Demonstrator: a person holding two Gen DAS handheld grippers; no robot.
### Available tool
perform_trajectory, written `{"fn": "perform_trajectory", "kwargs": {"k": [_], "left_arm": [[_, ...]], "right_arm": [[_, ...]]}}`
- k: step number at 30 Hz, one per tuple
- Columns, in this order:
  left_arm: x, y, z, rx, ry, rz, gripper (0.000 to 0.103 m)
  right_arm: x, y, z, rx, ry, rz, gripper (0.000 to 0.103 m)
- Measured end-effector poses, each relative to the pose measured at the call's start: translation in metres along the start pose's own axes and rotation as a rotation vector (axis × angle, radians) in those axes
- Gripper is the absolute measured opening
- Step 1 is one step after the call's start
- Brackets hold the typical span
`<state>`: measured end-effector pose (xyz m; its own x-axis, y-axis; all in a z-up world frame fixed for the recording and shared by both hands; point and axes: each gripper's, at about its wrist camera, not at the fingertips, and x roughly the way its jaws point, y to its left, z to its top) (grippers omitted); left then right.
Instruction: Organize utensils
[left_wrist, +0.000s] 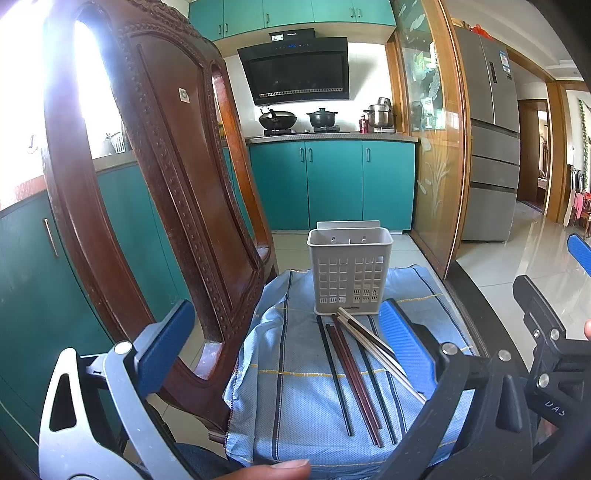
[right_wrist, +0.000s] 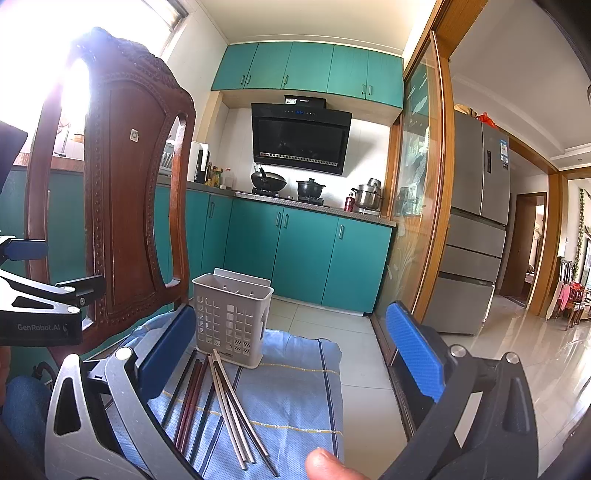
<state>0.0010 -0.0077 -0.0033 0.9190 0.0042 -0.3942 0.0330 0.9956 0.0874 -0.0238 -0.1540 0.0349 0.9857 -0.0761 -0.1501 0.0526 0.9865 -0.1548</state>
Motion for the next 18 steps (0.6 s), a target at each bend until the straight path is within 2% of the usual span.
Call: {"fn": "perform_trajectory", "kwargs": {"k": [18], "left_arm": [[-0.0001, -0.0003, -0.0022, -0.002, 0.005, -0.001, 0.099]], "right_arm": [[-0.0001, 0.0000, 0.0000, -0.001, 0.002, 0.001, 0.100]]}}
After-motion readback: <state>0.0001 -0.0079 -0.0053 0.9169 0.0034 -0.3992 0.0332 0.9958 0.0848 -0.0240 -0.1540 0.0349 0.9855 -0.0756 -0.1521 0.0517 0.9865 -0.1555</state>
